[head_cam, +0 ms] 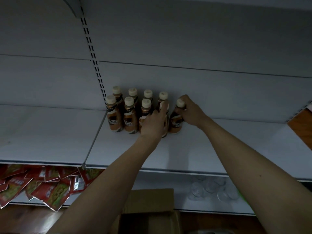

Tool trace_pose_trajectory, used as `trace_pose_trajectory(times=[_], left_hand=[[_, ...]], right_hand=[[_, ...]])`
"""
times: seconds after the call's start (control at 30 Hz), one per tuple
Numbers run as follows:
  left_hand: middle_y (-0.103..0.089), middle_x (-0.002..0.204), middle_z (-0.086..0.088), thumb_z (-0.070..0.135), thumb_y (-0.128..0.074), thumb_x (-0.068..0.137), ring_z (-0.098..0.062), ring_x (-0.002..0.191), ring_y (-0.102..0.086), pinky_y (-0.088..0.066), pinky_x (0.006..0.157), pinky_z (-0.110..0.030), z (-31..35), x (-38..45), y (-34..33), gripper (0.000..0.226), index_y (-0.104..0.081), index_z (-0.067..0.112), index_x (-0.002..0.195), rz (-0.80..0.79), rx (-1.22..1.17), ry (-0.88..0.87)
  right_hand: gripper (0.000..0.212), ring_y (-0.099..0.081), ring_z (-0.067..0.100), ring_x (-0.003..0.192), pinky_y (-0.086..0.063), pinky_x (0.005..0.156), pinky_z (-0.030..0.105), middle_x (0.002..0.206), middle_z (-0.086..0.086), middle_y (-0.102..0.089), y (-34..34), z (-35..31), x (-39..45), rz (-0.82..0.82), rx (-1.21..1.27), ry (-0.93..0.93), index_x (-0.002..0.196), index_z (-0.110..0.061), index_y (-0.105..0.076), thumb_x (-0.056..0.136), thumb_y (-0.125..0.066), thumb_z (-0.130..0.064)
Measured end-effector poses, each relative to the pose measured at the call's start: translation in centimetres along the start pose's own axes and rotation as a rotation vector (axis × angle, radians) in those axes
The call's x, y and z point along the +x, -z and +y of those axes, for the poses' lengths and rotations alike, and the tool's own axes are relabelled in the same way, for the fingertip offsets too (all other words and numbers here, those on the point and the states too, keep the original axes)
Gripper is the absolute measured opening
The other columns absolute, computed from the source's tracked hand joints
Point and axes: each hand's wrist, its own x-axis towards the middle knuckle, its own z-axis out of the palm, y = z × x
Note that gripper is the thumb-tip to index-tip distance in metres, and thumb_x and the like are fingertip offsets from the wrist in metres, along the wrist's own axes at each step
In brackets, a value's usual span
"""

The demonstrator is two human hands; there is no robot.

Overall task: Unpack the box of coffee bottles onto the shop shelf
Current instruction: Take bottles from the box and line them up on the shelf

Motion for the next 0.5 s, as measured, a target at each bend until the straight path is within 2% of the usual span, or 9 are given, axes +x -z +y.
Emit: trace_pose_trajectory(times=[0.07, 0.17, 0.37, 0.43, 0.5], left_hand=[[-0.06, 0.112, -0.016, 0.011, -0.038, 0.098, -0.035, 0.092, -0.063, -0.035, 0.059, -0.034, 0.01, 0.13, -0.08, 0.067, -0.003, 0.023, 0.154, -0.003, -0.009, 0.004], [-0.06, 0.112, -0.017, 0.012, -0.038, 0.098, -0.035, 0.091, -0.062, -0.035, 0.059, -0.034, -0.09, 0.04, -0.12, 0.067, -0.003, 0.022, 0.154, -0.009, -0.041, 0.004], [-0.062, 0.11, -0.015, 0.017, -0.035, 0.1, -0.033, 0.089, -0.064, -0.034, 0.057, -0.033, 0.24, -0.11, -0.21, 0.064, -0.001, 0.021, 0.154, 0.02, 0.033, 0.017], [-0.062, 0.11, -0.014, 0.021, -0.038, 0.099, -0.032, 0.09, -0.064, -0.033, 0.057, -0.034, 0.23, -0.09, -0.09, 0.065, -0.003, 0.021, 0.154, 0.018, 0.009, 0.027], [-0.062, 0.112, -0.015, 0.022, -0.04, 0.099, -0.032, 0.092, -0.064, -0.033, 0.057, -0.034, 0.36, -0.06, -0.02, 0.065, -0.004, 0.02, 0.154, 0.003, -0.018, 0.03]], right_hand=[[0.027, -0.057, 0.025, 0.095, -0.048, 0.083, 0.039, 0.107, 0.017, -0.061, -0.28, -0.16, 0.0, -0.022, 0.005, -0.005, 0.114, -0.008, -0.044, 0.093, -0.058, -0.016], [0.027, -0.055, 0.023, 0.095, -0.049, 0.085, 0.041, 0.104, 0.011, -0.058, -0.4, -0.26, 0.13, -0.021, 0.003, 0.001, 0.116, -0.009, -0.043, 0.094, -0.057, -0.014], [0.019, -0.053, 0.022, 0.091, -0.047, 0.085, 0.04, 0.099, 0.009, -0.054, -0.77, -0.8, 0.49, -0.027, 0.019, 0.042, 0.107, -0.015, -0.038, 0.095, -0.052, -0.011], [0.022, -0.053, 0.022, 0.095, -0.047, 0.09, 0.044, 0.103, 0.008, -0.054, -0.86, -0.72, 0.58, -0.038, 0.013, 0.021, 0.114, -0.014, -0.039, 0.096, -0.051, -0.012], [0.037, -0.053, 0.023, 0.103, -0.045, 0.1, 0.049, 0.112, 0.007, -0.052, -0.91, -0.67, 0.4, -0.044, 0.025, -0.021, 0.129, -0.01, -0.036, 0.096, -0.052, -0.014]])
